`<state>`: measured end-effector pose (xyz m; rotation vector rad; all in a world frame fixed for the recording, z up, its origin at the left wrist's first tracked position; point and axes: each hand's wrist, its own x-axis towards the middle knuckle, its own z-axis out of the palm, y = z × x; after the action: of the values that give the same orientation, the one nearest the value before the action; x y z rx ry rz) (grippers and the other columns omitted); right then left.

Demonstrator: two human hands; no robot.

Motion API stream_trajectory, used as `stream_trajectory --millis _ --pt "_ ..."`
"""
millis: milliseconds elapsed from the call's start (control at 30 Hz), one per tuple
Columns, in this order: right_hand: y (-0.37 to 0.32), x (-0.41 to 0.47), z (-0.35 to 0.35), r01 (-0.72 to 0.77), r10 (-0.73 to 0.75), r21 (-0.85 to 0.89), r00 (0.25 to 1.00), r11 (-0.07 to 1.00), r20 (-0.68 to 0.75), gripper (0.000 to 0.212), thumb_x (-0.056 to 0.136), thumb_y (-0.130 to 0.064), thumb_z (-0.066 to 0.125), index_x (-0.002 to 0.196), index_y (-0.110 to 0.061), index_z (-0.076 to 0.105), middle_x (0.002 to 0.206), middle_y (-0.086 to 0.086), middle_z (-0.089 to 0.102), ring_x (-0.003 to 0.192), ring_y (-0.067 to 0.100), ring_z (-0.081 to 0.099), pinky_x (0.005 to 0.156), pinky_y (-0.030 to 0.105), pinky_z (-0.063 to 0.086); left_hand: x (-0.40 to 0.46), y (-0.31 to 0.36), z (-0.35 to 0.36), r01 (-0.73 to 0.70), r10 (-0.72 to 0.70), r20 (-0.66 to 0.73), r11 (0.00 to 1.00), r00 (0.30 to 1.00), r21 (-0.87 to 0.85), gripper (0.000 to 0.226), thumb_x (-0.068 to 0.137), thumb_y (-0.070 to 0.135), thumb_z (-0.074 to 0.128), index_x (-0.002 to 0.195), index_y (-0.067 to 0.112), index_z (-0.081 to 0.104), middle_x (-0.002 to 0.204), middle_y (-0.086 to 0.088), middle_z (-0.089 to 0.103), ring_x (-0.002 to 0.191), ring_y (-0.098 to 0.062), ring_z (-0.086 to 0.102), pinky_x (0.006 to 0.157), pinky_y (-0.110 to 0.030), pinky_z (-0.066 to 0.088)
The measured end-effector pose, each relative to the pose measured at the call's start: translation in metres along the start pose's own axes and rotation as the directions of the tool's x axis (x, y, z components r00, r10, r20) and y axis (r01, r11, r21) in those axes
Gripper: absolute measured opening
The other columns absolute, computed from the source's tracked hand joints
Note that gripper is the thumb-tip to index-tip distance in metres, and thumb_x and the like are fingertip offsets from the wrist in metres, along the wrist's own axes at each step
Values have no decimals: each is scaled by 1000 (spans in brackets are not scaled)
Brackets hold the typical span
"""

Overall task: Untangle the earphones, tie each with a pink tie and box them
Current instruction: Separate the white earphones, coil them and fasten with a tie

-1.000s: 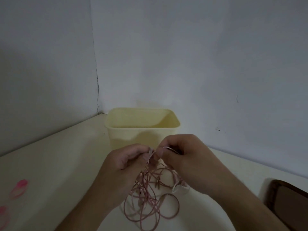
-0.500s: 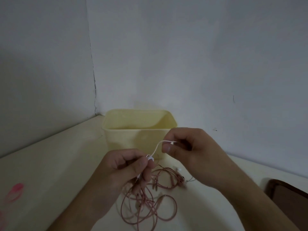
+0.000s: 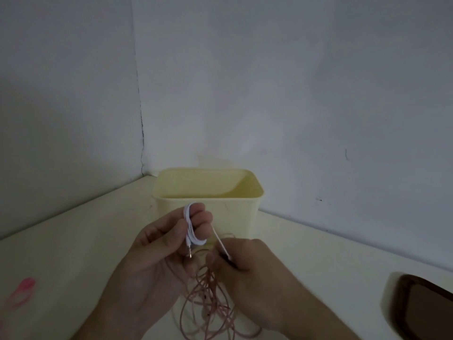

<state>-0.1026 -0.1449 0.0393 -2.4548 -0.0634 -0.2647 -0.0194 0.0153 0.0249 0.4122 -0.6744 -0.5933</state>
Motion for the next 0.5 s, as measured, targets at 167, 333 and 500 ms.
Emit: stream_trajectory --millis 167,333,500 --pt "-16 -7 9 71 -48 -247 994 966 99 22 100 -49 49 95 -28 50 101 3 69 97 29 68 91 44 55 0 -4 11 -4 194 -342 874 920 486 25 78 11 76 102 9 83 111 -15 79 101 -20 78 48 -21 54" --pt "-26 -10 -15 90 -76 -193 994 977 82 19 98 -44 59 80 -41 54 76 -15 57 71 3 55 63 21 44 1 -17 5 72 272 -283 593 919 802 21 88 4 70 99 15 85 94 -9 82 85 -20 80 61 -21 58" --pt "-12 -6 -40 93 -84 89 991 992 -103 23 100 -29 65 79 -21 61 68 -7 67 58 6 55 57 28 45 -2 -16 7 182 23 -233 554 972 812 11 96 16 73 94 14 84 80 -15 77 57 -22 67 47 -30 52"
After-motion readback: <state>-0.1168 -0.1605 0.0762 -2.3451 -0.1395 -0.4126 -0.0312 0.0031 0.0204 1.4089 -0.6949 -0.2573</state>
